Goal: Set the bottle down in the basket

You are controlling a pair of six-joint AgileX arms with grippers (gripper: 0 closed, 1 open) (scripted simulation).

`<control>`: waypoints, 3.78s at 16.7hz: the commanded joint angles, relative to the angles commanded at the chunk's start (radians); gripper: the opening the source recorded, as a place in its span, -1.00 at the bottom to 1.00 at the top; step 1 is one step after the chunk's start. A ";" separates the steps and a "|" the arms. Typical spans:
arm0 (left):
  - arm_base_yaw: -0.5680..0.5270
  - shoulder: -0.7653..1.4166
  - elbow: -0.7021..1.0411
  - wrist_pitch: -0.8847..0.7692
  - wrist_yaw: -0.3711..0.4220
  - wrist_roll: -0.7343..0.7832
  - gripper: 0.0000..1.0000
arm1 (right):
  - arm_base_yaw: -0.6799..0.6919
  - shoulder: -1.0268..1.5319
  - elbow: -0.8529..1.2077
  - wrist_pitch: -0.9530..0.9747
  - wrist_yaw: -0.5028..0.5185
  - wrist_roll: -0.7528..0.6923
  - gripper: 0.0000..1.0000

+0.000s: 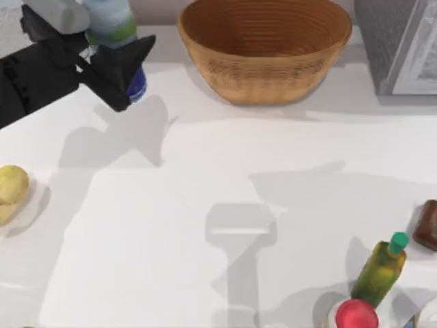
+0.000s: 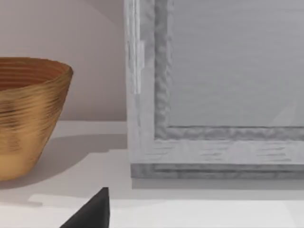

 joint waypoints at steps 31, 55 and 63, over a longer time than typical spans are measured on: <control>-0.259 0.753 1.118 -0.367 -0.266 -0.029 -1.00 | 0.000 0.000 0.000 0.000 0.000 0.000 1.00; -0.284 0.899 1.258 -0.360 -0.289 -0.035 0.21 | 0.000 0.000 0.000 0.000 0.000 0.000 1.00; -0.284 0.899 1.258 -0.360 -0.289 -0.035 1.00 | 0.000 0.000 0.000 0.000 0.000 0.000 1.00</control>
